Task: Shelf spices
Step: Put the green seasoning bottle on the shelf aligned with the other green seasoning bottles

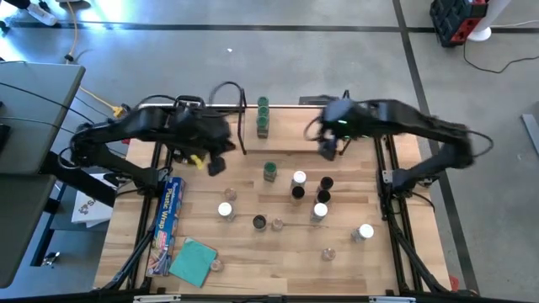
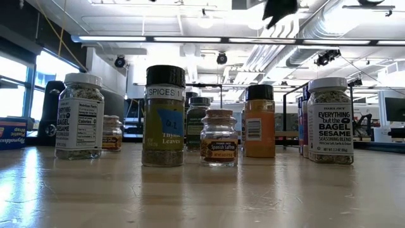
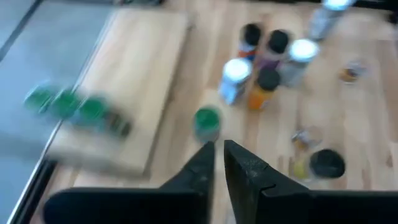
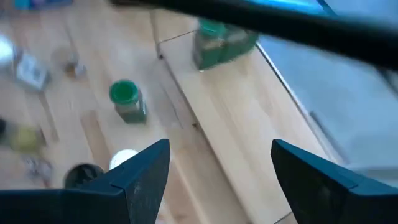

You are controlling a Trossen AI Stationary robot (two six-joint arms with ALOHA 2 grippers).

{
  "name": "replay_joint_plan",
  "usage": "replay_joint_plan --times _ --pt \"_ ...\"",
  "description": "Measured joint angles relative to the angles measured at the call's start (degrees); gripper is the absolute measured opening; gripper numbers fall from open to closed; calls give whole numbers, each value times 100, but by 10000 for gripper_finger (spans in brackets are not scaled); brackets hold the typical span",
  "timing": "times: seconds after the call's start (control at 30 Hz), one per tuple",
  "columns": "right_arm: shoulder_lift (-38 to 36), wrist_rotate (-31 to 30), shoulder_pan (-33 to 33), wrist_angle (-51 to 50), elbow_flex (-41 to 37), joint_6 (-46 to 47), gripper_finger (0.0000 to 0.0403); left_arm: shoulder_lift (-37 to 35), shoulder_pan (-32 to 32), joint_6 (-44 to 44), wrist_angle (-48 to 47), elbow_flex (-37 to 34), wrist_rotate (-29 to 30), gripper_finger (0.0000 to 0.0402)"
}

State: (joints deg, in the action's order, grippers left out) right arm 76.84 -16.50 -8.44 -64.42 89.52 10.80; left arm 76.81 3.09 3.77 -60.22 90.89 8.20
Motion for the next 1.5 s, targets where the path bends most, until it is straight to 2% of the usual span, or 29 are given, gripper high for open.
replay_joint_plan --times 0.13,0.3,0.47,0.67,0.83,1.17,1.3,1.4,1.5 --pt "-1179 -39 115 423 -1168 1306 275 736 32 -723 705 0 -551 90" --pt "-2039 -63 336 470 -1929 2337 275 1643 33 -1454 1054 16 -826 174" --pt "-2260 -136 505 431 -2146 2674 275 2347 37 -1982 1050 42 -862 256" --pt "-2162 -198 606 495 -2149 2655 275 2862 110 -2365 1018 46 -200 316" --pt "-2092 -198 719 498 -2149 2652 275 3158 354 -2591 833 55 -597 323" --pt "-2083 -219 823 500 -2151 2672 275 3426 527 -2703 982 55 -647 320" --pt "-2081 -305 823 500 -2151 2673 275 3423 532 -2701 1037 55 -729 297" --pt "-2079 -343 823 500 -2151 2740 275 3423 553 -2675 1076 53 -980 268" --pt "-2081 -453 823 500 -2151 2809 275 3423 553 -2644 1074 23 -923 232"
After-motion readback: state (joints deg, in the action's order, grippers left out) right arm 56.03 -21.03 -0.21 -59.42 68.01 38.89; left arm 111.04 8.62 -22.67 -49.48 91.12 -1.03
